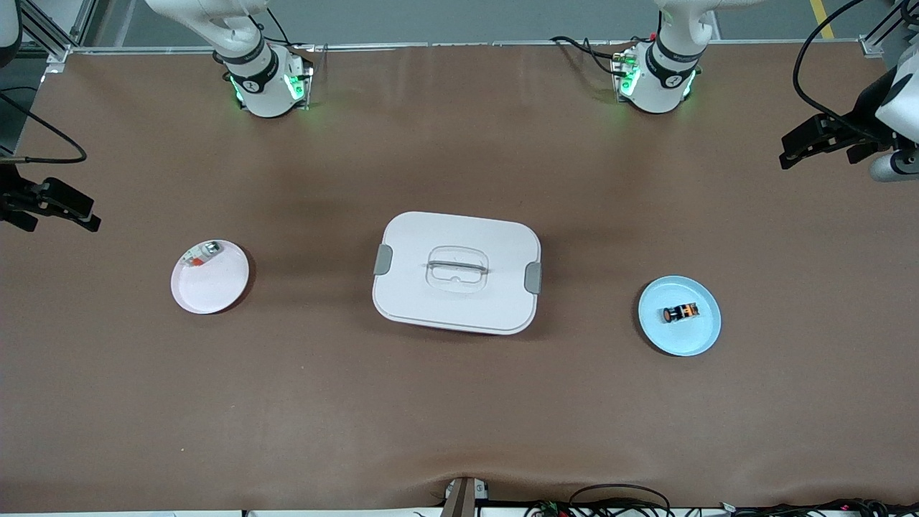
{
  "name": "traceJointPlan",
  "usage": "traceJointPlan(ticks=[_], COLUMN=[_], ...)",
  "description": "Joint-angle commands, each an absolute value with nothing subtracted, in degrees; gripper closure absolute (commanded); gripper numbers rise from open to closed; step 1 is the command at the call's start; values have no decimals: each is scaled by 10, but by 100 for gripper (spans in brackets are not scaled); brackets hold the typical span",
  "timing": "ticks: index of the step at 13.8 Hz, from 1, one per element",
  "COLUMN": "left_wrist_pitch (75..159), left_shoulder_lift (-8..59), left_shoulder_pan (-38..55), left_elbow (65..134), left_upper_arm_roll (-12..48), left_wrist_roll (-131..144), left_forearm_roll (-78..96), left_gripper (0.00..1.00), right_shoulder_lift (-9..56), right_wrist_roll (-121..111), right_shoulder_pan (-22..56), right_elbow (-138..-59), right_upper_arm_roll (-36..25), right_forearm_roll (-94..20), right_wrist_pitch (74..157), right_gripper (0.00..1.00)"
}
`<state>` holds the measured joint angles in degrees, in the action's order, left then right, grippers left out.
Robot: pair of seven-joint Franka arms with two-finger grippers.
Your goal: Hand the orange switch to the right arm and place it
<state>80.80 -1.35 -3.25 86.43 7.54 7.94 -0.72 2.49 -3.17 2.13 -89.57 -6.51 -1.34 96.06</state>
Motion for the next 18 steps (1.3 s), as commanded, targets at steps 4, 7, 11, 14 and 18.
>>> traceJointPlan(ticks=[4,7,11,14,18], left_wrist_pitch=[798,798,798,798,821], left_shoulder_lift=[-22,-21,-19,-10,30], left_shoulder_pan=[-34,-35,-36,-37,-36], left_elbow=[862,861,861,866,874], left_upper_arm_roll=[76,75,73,72,72], left_wrist_roll=[81,79,79,75,75], left_forearm_roll=[-10,-10,-10,-10,-10], left_gripper=[0,0,0,0,0], right_shoulder_lift=[30,29,29,29,30], right_wrist_roll=[-33,-33,-33,-33,-33], right_shoulder_pan=[22,22,22,22,22], right_elbow=[-883,-883,-882,-882,-882], right_upper_arm_roll=[-67,-67,-67,-67,-67], right_forearm_roll=[-5,-5,-5,-5,-5], right_wrist_pitch=[945,944,944,944,944], right_gripper=[0,0,0,0,0])
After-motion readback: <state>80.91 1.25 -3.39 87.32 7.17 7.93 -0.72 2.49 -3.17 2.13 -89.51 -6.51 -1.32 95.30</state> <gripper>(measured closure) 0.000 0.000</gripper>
